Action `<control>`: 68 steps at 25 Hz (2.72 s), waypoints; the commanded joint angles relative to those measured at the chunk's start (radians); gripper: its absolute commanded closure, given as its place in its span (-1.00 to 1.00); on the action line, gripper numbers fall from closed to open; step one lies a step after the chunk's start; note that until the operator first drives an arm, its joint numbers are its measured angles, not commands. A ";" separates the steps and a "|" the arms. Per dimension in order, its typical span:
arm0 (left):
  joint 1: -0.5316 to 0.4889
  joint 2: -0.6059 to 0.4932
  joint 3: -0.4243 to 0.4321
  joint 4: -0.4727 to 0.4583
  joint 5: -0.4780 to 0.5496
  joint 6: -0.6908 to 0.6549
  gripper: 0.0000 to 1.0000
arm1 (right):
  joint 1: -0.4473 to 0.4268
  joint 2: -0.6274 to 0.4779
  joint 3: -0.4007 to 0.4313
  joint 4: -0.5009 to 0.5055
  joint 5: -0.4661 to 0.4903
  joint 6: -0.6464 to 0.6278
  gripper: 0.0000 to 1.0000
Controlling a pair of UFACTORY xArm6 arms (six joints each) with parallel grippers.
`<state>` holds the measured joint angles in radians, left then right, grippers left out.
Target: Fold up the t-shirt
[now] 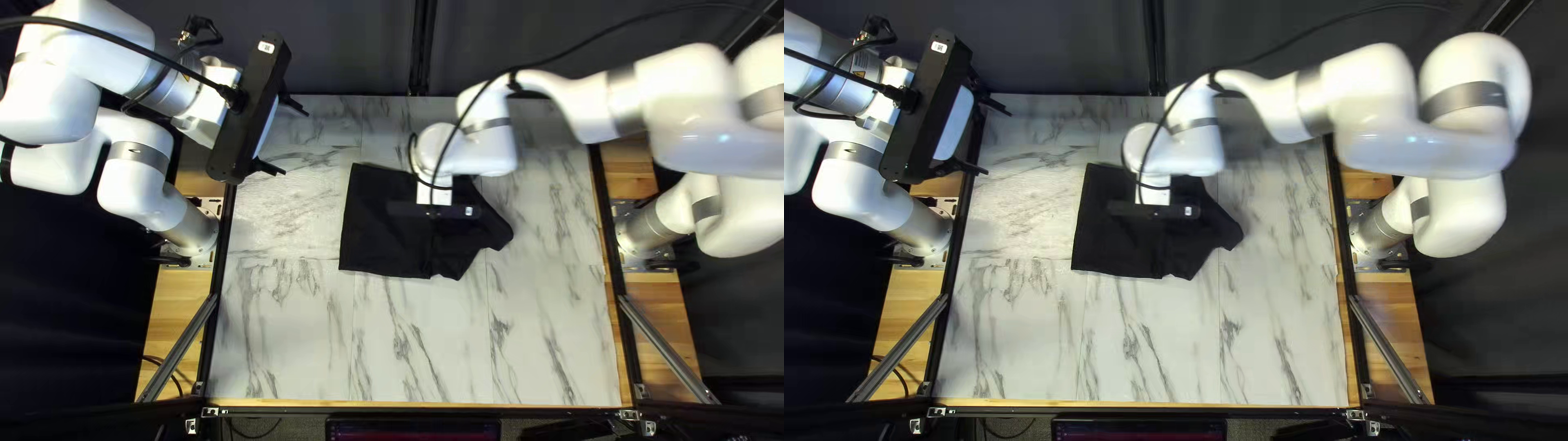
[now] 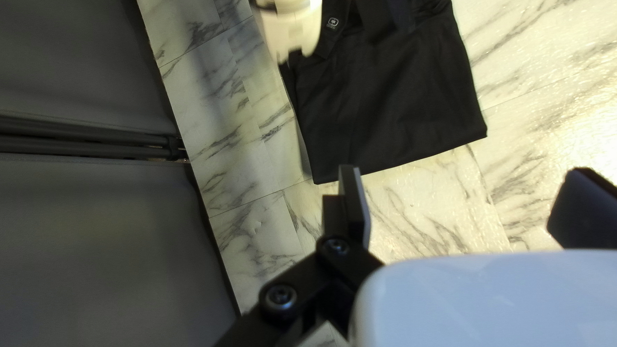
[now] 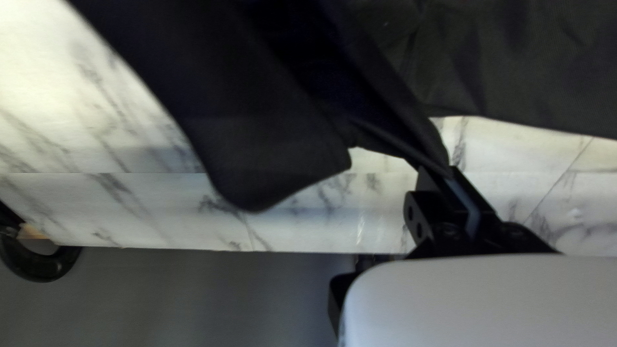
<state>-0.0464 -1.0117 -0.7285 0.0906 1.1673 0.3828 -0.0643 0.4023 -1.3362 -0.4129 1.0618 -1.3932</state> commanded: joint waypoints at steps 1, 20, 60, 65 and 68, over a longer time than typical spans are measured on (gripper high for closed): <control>0.000 0.000 0.000 0.000 0.000 0.000 -1.00 | 0.024 -0.026 -0.003 0.022 0.069 0.008 -1.00; 0.000 0.000 0.000 0.000 0.000 0.000 -1.00 | 0.320 -0.196 0.102 0.072 0.139 0.404 -1.00; 0.000 0.000 0.000 0.000 0.000 0.000 -1.00 | 0.279 0.025 -0.055 0.190 0.185 0.563 1.00; 0.000 0.000 0.000 0.000 0.000 0.000 -1.00 | 0.341 0.059 -0.122 0.138 0.226 0.545 1.00; 0.000 0.000 0.000 0.000 0.000 0.000 -1.00 | 0.366 0.068 -0.145 0.103 0.244 0.526 1.00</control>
<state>-0.0464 -1.0116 -0.7285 0.0906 1.1673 0.3828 0.2838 0.4633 -1.4649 -0.2827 1.2916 -0.8512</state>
